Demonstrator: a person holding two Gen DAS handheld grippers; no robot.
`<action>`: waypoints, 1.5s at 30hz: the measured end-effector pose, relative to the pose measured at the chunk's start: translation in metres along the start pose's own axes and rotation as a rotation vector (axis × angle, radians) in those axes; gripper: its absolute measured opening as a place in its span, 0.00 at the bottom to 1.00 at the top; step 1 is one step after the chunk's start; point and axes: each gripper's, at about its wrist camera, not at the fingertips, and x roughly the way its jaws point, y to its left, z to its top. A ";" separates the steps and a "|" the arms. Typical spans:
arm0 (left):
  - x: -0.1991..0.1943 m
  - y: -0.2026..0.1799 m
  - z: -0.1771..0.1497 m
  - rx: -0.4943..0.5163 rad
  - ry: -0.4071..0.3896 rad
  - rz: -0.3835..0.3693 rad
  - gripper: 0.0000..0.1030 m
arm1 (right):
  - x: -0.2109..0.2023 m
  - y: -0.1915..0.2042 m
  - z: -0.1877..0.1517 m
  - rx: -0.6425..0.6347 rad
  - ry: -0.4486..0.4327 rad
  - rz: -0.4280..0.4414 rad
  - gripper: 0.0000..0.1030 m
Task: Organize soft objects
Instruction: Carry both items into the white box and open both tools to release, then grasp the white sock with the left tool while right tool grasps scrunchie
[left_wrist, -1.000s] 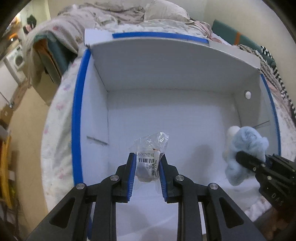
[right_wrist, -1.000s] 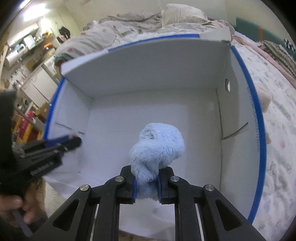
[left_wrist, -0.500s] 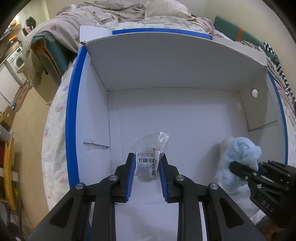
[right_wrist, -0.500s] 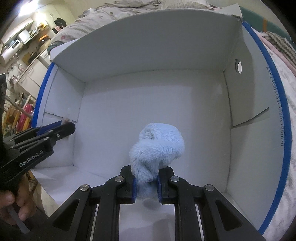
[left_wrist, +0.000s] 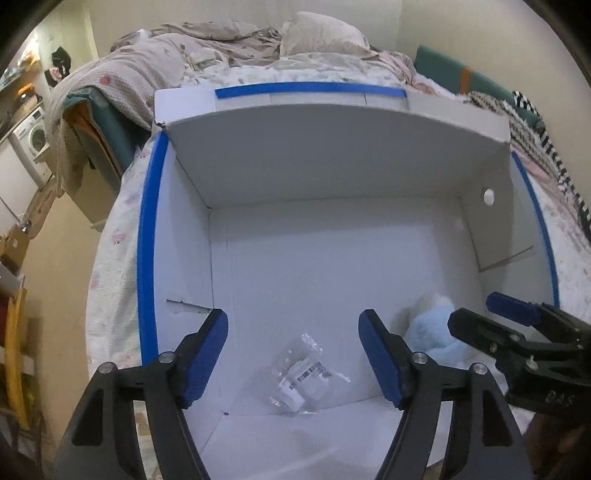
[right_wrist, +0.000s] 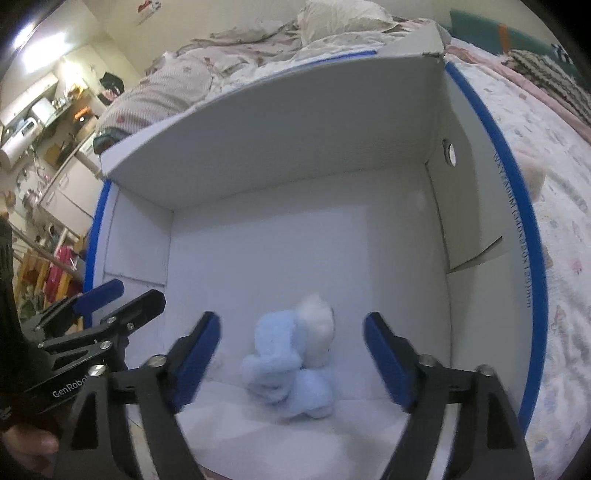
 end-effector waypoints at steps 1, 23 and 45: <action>-0.002 0.002 -0.001 -0.010 -0.003 -0.002 0.69 | -0.002 0.001 0.000 -0.004 -0.011 0.001 0.98; -0.081 0.029 -0.038 -0.100 -0.156 0.059 0.69 | -0.055 -0.010 -0.030 0.035 -0.103 -0.067 0.98; -0.074 0.064 -0.146 -0.206 0.091 0.073 0.69 | -0.057 -0.017 -0.102 0.080 0.053 -0.078 0.98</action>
